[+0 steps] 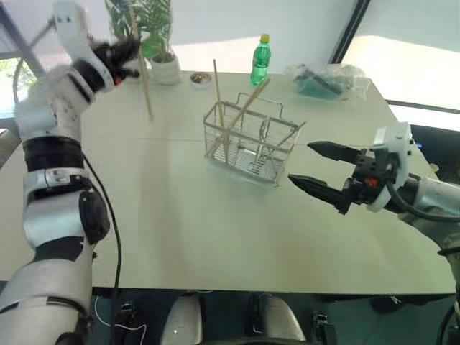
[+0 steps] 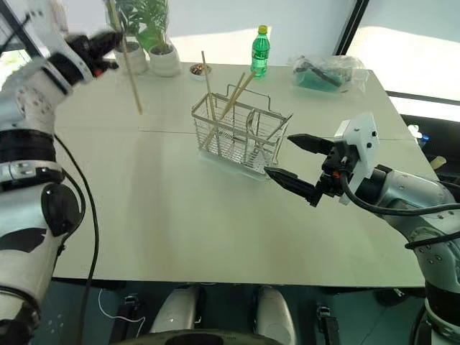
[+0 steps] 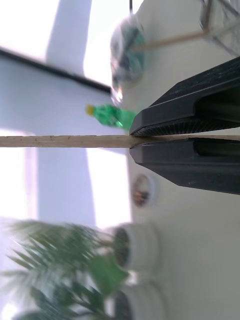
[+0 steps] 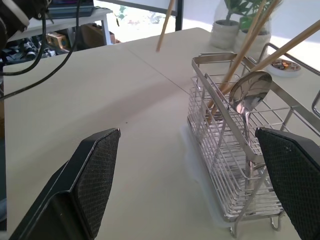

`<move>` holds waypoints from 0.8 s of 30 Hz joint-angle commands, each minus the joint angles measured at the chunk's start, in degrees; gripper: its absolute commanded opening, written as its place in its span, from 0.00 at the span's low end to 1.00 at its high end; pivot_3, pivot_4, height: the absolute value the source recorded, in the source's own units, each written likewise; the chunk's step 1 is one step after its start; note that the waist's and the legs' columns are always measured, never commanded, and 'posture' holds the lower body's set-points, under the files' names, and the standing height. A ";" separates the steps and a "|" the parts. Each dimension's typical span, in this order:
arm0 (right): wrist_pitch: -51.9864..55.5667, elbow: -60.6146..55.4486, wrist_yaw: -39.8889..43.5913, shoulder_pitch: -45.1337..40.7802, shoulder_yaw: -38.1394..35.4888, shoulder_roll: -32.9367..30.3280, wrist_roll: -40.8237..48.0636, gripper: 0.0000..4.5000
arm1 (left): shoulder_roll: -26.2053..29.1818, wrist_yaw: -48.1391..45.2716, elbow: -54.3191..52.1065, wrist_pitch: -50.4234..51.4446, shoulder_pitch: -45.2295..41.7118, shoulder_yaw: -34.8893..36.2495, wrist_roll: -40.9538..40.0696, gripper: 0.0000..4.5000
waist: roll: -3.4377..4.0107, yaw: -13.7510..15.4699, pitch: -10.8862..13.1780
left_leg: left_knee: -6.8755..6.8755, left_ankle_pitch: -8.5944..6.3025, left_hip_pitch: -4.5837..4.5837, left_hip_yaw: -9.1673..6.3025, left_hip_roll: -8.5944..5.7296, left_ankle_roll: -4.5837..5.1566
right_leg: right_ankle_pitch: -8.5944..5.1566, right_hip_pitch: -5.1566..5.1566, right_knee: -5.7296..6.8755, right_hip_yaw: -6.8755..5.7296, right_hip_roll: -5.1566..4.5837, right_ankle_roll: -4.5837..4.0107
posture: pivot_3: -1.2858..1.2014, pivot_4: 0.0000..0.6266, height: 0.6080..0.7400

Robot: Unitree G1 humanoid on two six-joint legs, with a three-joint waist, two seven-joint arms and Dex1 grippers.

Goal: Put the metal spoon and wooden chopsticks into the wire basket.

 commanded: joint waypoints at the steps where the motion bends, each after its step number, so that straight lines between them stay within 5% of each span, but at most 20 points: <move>1: -0.63 -1.25 1.20 0.19 -2.41 -1.09 1.17 1.00 | -0.75 -3.89 -0.35 -3.89 -4.53 -0.18 -1.83 0.01 | 0.02 -0.03 -0.01 | 0.00 0.00 0.02 0.00 0.00 0.00 | 0.01 0.01 0.02 0.00 0.01 0.02 | 0.52 0.24 0.83; 9: -0.58 -2.34 0.32 1.79 -4.13 -1.30 2.10 1.00 | -9.56 -6.76 1.16 -7.72 -9.82 -2.74 -2.79 0.01 | 0.01 -0.02 0.00 | 0.11 -0.01 0.02 -0.03 0.02 0.03 | 0.01 0.06 0.07 0.00 0.06 0.04 | 0.52 0.24 0.83; 24: -1.03 -3.93 -4.57 4.08 -5.26 0.01 3.41 1.00 | -16.76 -4.24 -1.37 -9.00 2.53 -7.94 0.16 0.01 | 0.08 0.06 0.01 | 0.12 -0.02 0.01 -0.06 0.06 0.06 | 0.01 0.03 0.07 0.01 0.11 0.04 | 0.52 0.24 0.83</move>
